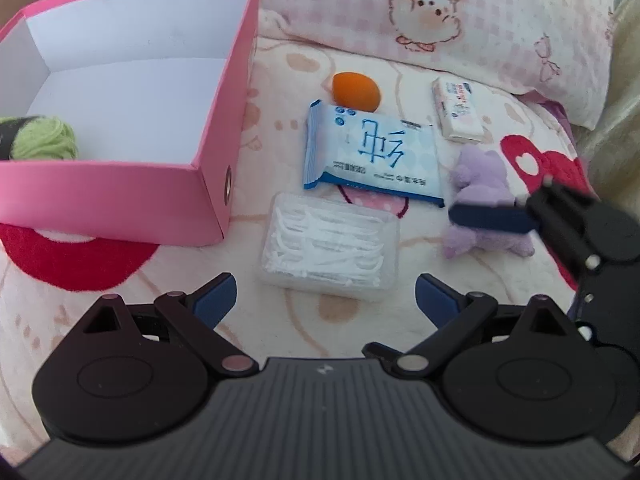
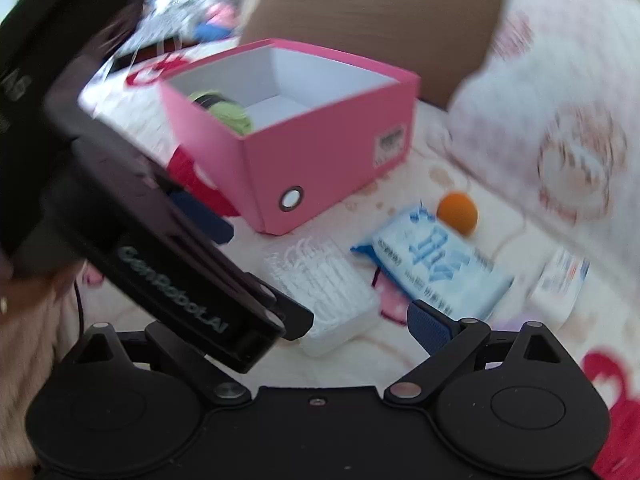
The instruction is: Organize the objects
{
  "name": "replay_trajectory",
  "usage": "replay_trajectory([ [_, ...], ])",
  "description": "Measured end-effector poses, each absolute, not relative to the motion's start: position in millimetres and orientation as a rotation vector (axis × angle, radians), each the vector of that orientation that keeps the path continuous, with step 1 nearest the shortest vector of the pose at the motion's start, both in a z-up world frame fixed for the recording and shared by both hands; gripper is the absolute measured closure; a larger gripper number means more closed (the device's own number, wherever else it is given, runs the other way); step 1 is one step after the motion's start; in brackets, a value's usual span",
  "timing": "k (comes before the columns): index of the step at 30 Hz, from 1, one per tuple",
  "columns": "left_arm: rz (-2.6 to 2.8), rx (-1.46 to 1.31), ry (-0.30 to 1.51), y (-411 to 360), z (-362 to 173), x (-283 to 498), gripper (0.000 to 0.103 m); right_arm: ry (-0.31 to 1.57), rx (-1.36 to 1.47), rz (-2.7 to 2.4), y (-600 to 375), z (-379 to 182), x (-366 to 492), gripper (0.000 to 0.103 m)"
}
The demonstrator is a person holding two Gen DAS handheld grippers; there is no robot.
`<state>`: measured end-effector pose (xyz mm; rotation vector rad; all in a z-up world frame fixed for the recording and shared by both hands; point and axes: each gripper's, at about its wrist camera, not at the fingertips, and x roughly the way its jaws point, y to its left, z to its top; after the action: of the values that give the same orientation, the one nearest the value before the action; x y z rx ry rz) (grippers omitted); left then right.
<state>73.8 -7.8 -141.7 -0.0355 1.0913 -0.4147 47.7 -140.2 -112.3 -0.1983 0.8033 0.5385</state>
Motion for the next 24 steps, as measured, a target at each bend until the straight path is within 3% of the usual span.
replay_trajectory([
  [10,-0.345,0.010,1.089,-6.3,-160.0,81.0,0.006,0.871,0.013,0.531,-153.3,-138.1,59.3,0.005],
  [19,-0.360,-0.083,1.054,-10.6,-164.4,87.1,0.006,0.851,-0.068,0.501,-137.6,-150.0,56.2,0.014],
  [24,-0.396,-0.123,1.065,-12.6,-165.4,91.3,0.006,0.834,-0.135,0.499,-133.9,-151.5,53.2,0.025],
])
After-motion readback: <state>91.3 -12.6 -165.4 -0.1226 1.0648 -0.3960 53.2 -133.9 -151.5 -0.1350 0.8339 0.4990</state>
